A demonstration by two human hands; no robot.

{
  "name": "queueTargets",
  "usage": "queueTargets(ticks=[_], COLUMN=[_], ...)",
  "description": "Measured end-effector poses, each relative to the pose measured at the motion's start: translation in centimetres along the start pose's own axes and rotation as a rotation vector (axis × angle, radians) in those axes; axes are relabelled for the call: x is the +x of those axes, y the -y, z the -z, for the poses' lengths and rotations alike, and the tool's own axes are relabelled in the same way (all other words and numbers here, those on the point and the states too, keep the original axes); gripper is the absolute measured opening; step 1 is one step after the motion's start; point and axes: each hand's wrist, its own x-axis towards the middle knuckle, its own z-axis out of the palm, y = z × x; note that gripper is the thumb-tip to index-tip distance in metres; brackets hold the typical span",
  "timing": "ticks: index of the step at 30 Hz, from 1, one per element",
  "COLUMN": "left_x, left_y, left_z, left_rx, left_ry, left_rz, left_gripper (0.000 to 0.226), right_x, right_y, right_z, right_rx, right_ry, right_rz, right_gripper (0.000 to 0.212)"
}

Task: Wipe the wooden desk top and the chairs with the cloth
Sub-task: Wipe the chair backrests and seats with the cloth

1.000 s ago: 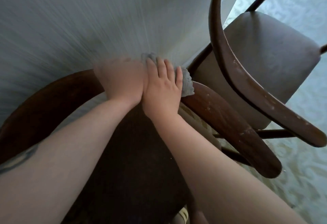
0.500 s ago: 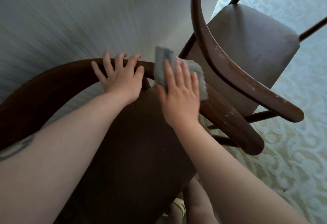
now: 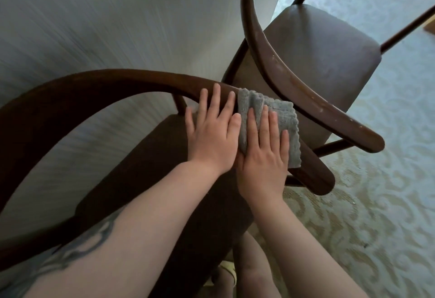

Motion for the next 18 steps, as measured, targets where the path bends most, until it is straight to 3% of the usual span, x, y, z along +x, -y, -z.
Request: queueTargets(ticks=[3, 6, 13, 18], left_x=[-0.1, 0.1, -0.1, 0.2], left_y=[-1.1, -1.5, -1.3, -1.6], left_z=[-1.0, -1.4, -0.5, -0.7], left_rx=[0.007, 0.027, 0.133, 0.13], left_ry=[0.042, 0.04, 0.058, 0.03], left_rz=[-0.021, -0.004, 0.019, 0.042], left_gripper=[0.053, 0.054, 0.051, 0.05], right_x=[0.0, 1.6, -6.4, -1.3], right_y=[0.9, 0.5, -9.0, -6.1], right_z=[0.0, 1.0, 3.8, 3.7], right_rx=[-0.033, -0.034, -0.097, -0.058], right_ry=[0.084, 0.127, 0.115, 0.166], right_rz=[-0.073, 0.028, 0.075, 0.082], right_gripper=[0.075, 0.072, 0.069, 0.073])
